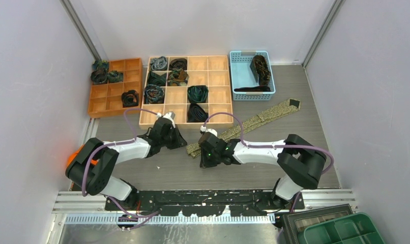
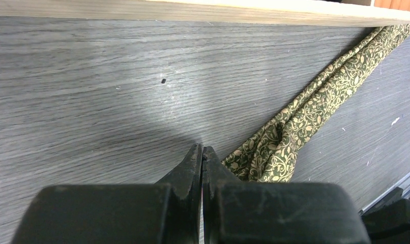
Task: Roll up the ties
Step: Roll the tie at the center of the board.
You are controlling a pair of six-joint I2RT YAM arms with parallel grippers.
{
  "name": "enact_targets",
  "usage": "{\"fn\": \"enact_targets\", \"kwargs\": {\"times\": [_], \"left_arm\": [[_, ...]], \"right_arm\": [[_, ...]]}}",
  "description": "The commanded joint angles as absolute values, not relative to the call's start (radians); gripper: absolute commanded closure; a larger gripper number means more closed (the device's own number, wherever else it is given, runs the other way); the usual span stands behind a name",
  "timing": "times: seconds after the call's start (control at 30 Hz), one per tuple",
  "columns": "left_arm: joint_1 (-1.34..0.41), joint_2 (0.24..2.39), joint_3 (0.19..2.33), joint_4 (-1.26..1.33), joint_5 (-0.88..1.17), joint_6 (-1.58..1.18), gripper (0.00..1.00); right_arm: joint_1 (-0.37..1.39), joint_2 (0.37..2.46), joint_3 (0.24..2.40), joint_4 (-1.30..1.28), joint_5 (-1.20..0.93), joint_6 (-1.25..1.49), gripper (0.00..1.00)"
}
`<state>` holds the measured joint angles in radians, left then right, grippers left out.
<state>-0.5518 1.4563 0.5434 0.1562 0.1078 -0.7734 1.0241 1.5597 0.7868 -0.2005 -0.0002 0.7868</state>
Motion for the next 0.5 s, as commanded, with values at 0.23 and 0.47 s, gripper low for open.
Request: {"fn": "enact_targets", "kwargs": {"times": [0.23,0.47], "left_arm": [[-0.579,1.450,0.487,0.253,0.152,-0.764,1.00],[-0.584,1.444,0.455,0.251,0.137,-0.775,1.00]], "right_arm": [[1.014,1.718,0.919,-0.108,0.083,0.737,0.99],[1.005,1.791,1.045,-0.145,0.044,0.667,0.99]]}}
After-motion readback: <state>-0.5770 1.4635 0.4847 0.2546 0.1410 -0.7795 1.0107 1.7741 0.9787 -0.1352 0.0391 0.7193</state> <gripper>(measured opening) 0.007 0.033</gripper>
